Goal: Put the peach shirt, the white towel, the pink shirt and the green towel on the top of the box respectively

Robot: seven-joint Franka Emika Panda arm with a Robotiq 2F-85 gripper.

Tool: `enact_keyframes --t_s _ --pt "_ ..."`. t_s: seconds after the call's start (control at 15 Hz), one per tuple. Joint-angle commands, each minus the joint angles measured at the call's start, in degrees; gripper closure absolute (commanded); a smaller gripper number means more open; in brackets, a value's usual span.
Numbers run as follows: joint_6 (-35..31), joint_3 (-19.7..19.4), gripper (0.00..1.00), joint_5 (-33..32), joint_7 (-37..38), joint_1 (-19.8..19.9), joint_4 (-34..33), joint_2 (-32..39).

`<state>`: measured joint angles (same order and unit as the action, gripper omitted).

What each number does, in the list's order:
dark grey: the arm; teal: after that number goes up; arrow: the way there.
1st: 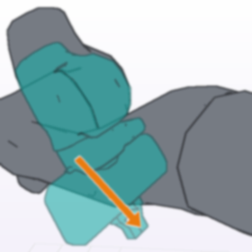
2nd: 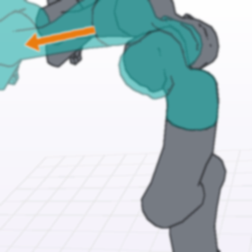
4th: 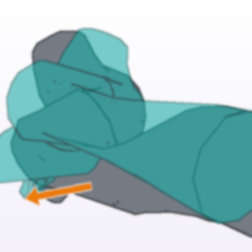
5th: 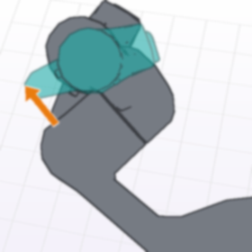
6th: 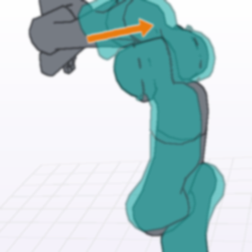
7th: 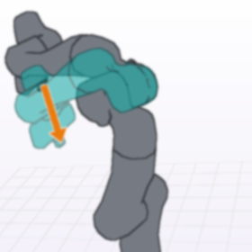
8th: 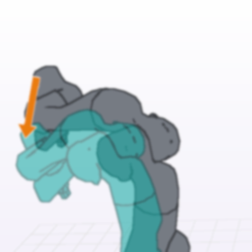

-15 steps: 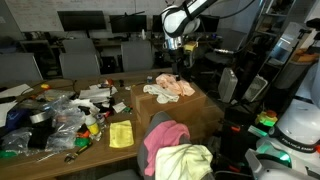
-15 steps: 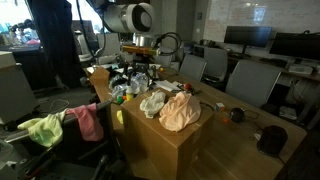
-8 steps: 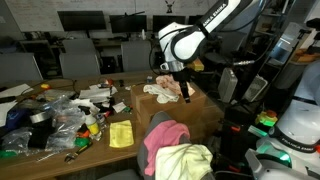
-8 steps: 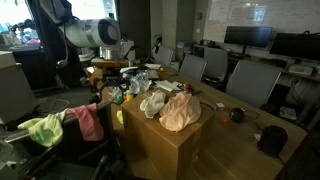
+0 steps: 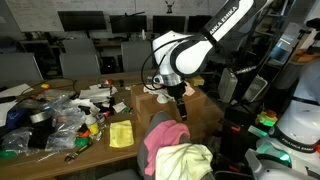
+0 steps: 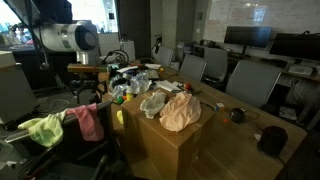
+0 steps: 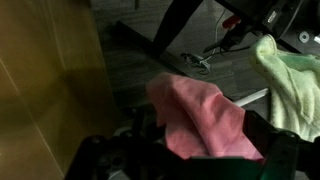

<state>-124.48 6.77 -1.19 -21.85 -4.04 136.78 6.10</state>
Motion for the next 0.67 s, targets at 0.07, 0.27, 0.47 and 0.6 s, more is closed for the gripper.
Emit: enact_keyframes --t_s 0.07,0.27,0.47,0.6 --pt "-2.4 0.42 0.0 7.19 0.48 -0.02 -2.52 2.31" --pt "-3.3 0.34 0.0 8.61 1.86 -0.02 -3.86 4.68" --pt "-4.4 0.42 0.0 8.12 4.08 -0.17 -4.73 7.08" --pt "-4.3 0.48 0.0 7.74 5.53 -0.23 -5.31 8.49"
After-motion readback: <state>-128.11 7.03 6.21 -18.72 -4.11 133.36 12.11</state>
